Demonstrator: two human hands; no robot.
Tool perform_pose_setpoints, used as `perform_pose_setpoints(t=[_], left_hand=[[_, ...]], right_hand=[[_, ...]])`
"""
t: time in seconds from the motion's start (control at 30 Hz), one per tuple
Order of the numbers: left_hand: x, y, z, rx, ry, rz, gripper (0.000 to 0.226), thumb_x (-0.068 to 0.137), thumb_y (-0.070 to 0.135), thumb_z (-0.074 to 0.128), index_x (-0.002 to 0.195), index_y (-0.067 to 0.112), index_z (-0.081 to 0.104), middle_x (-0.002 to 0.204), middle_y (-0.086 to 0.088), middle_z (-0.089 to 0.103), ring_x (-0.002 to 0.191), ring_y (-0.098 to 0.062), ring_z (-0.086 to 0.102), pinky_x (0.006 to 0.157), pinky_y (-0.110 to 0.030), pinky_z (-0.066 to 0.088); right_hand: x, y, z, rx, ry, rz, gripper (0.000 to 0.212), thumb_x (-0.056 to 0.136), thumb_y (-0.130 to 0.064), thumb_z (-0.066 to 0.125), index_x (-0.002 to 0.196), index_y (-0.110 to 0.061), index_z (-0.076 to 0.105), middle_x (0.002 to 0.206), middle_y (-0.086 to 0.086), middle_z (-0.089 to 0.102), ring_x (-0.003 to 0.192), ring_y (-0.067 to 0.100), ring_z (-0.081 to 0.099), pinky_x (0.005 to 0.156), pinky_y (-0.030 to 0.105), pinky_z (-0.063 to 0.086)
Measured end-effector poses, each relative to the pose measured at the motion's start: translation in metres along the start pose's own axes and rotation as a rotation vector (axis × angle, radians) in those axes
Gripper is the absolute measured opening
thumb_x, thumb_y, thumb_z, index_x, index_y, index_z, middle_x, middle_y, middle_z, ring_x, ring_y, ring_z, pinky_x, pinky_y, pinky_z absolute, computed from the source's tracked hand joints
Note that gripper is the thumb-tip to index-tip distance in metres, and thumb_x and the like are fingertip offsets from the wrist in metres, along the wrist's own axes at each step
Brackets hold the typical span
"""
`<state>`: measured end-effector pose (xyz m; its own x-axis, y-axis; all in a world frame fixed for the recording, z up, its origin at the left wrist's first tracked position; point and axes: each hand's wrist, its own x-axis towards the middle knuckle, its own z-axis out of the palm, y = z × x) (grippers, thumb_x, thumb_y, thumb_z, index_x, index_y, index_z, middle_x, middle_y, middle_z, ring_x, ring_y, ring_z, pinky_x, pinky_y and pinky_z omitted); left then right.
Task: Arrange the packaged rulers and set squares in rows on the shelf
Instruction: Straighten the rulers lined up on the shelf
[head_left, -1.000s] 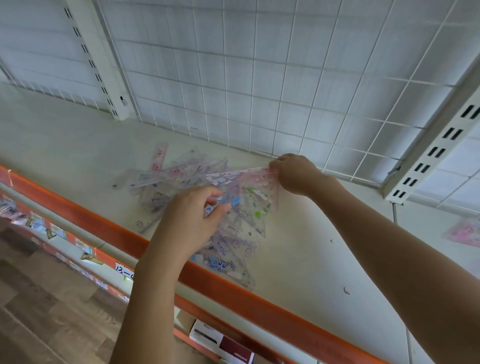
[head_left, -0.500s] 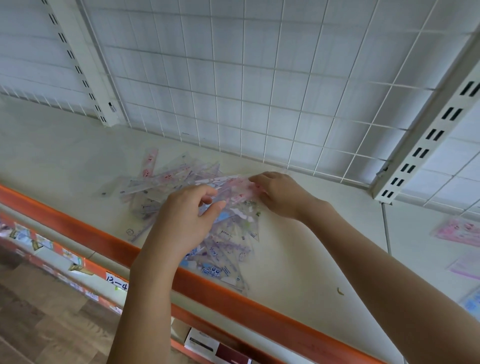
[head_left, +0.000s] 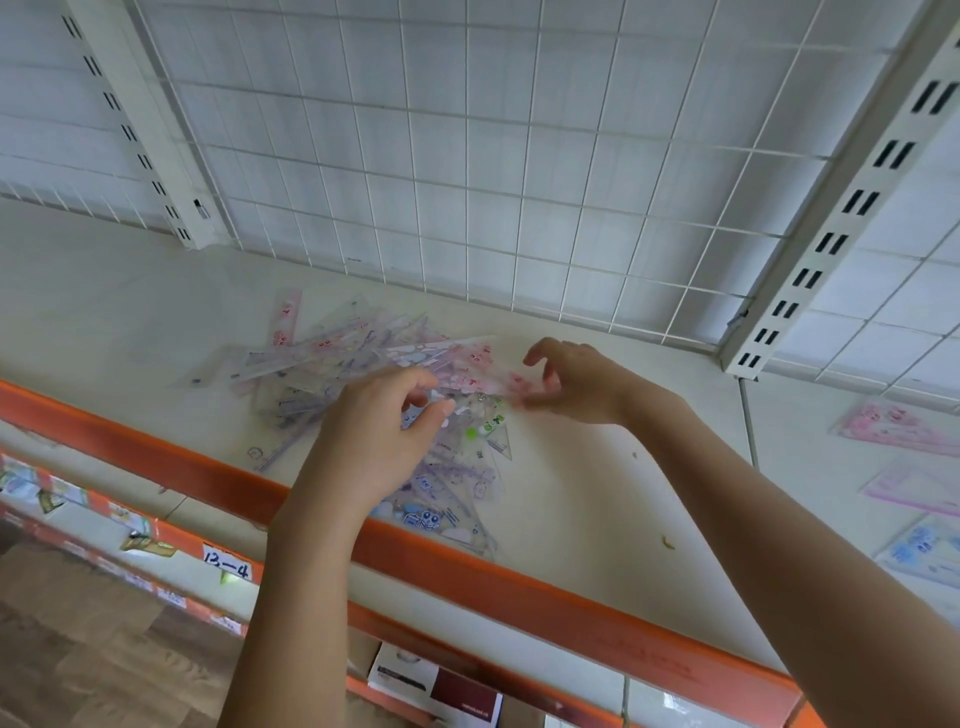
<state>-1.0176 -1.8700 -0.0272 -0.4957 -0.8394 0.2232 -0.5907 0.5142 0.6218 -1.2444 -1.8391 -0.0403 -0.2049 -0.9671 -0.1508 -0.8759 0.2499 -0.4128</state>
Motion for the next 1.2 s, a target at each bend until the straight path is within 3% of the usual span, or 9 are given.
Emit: perform_pose_setpoints(t=[0.2,0.43,0.63,0.8,0.97,1.07,1.2], left_hand=[[0.003,0.001,0.005,0.009,-0.037,0.039,0.030,0.087,0.033,0.062,0.112,0.018,0.064,0.104,0.002,0.065,0.095,-0.011,0.058,0.081,-0.024,0.042],[0.019,0.007,0.009,0.017,-0.098,0.111,0.031,0.088,0.034,0.061,0.115,0.019,0.063,0.107,0.004,0.065,0.093,-0.007,0.054,0.080,-0.021,0.038],[0.041,0.019,0.015,0.062,-0.161,0.219,0.030,0.089,0.030,0.060,0.116,0.016,0.062,0.107,0.002,0.066,0.098,-0.013,0.058,0.083,-0.025,0.042],[0.049,0.025,0.032,0.084,-0.221,0.282,0.028,0.089,0.025,0.060,0.115,0.015,0.062,0.106,0.001,0.066,0.100,-0.016,0.058,0.089,-0.032,0.046],[0.069,0.033,0.053,0.186,-0.327,0.369,0.032,0.089,0.006,0.049,0.117,0.013,0.062,0.117,-0.002,0.061,0.111,-0.019,0.055,0.095,-0.032,0.043],[0.084,0.039,0.062,0.240,-0.456,0.380,0.035,0.089,0.013,0.054,0.123,0.017,0.059,0.127,0.000,0.054,0.119,-0.017,0.049,0.100,-0.031,0.039],[0.096,0.044,0.067,0.215,-0.622,0.340,0.030,0.083,0.019,0.064,0.113,0.021,0.063,0.123,0.002,0.053,0.108,-0.013,0.050,0.087,-0.023,0.039]], right_hand=[[-0.024,0.004,-0.012,0.001,-0.116,0.138,0.045,0.081,-0.048,0.066,0.114,-0.018,0.058,0.113,-0.002,0.057,0.099,0.015,0.051,0.081,0.026,0.038],[-0.050,0.001,-0.018,-0.048,-0.200,0.227,0.049,0.080,-0.047,0.068,0.114,-0.012,0.062,0.121,0.001,0.060,0.110,0.018,0.053,0.083,0.024,0.036],[-0.074,0.010,-0.014,0.039,-0.107,0.311,0.046,0.080,-0.039,0.070,0.118,-0.019,0.052,0.118,0.000,0.054,0.100,0.016,0.047,0.082,0.027,0.037],[-0.095,0.017,-0.016,0.095,-0.038,0.352,0.044,0.084,-0.024,0.067,0.125,-0.023,0.050,0.099,-0.006,0.052,0.095,0.014,0.049,0.077,0.025,0.037],[-0.118,0.024,-0.019,0.075,-0.032,0.351,0.025,0.086,-0.020,0.064,0.110,-0.024,0.064,0.093,-0.009,0.058,0.086,0.011,0.054,0.074,0.024,0.042],[-0.131,0.029,-0.012,0.125,0.032,0.331,0.012,0.088,-0.020,0.062,0.094,-0.030,0.064,0.083,-0.014,0.055,0.077,0.009,0.054,0.064,0.018,0.041],[-0.147,0.036,-0.007,0.191,0.129,0.325,0.011,0.090,-0.019,0.060,0.093,-0.029,0.063,0.082,-0.016,0.055,0.074,0.005,0.054,0.059,0.016,0.041]])
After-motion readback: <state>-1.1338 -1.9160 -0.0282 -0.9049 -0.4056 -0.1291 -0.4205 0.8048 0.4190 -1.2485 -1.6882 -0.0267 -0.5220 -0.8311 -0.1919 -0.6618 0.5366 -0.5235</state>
